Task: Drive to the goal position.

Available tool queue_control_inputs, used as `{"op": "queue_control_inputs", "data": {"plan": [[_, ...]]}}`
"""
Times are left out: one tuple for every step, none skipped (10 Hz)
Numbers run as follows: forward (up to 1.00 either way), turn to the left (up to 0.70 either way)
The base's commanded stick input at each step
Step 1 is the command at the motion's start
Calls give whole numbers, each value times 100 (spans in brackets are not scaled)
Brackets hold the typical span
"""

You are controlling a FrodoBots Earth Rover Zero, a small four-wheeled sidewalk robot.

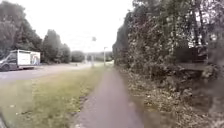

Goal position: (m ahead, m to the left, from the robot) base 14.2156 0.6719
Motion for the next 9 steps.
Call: {"op": "queue_control_inputs", "data": {"plan": [[100, 0], [100, 0], [100, 0], [100, 0], [100, 0], [100, 0], [100, 0], [100, 0], [100, 0]]}}
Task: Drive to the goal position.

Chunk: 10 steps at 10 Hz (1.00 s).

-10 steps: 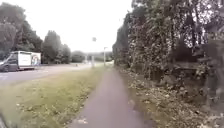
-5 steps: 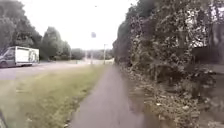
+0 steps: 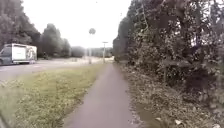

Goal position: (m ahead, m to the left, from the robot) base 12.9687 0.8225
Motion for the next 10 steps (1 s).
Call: {"op": "queue_control_inputs", "data": {"plan": [[100, 0], [100, 0], [100, 0], [100, 0], [100, 0], [100, 0], [100, 0], [100, 0], [100, 0], [100, 0]]}}
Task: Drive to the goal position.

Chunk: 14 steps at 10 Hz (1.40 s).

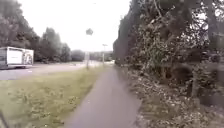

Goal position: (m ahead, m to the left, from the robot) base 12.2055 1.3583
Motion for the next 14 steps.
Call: {"op": "queue_control_inputs", "data": {"plan": [[100, 0], [100, 0], [100, 0], [100, 0], [100, 0], [100, 0], [100, 0], [100, 0], [100, 0], [100, 0], [100, 0], [100, 0], [100, 0], [100, 0]]}}
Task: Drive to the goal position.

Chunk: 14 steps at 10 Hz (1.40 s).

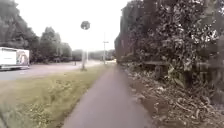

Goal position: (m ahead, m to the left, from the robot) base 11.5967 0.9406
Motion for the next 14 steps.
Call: {"op": "queue_control_inputs", "data": {"plan": [[100, 0], [100, 0], [100, 0], [100, 6], [100, 17], [100, 20], [100, 7], [100, 0], [100, 0], [100, 0], [100, 0], [100, 0], [100, 0], [100, 0]]}}
